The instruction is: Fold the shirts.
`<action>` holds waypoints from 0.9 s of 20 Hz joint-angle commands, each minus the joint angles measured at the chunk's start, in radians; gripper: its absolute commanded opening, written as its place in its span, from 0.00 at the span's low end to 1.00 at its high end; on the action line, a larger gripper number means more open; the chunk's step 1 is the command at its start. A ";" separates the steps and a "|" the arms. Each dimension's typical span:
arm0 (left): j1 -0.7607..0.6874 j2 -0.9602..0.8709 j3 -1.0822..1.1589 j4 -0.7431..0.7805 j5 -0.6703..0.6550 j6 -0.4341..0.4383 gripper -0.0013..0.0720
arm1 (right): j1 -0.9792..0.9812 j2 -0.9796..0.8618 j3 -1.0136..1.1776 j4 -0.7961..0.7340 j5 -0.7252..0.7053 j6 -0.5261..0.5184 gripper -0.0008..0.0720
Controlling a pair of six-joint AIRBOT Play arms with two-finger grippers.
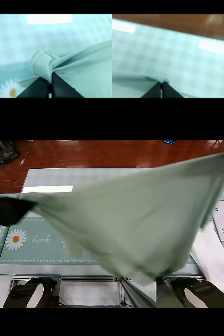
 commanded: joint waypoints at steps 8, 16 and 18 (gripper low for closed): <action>-0.002 -0.462 -0.421 -0.161 0.588 0.021 0.06 | -0.001 -0.709 0.144 0.284 -0.273 -0.056 0.04; 0.160 -0.636 0.028 -0.062 0.256 0.064 0.71 | -0.214 -0.723 0.335 0.180 0.036 0.008 0.54; 0.237 -0.619 0.045 -0.011 0.232 0.048 0.71 | -0.309 -0.643 0.255 0.021 0.126 0.028 0.54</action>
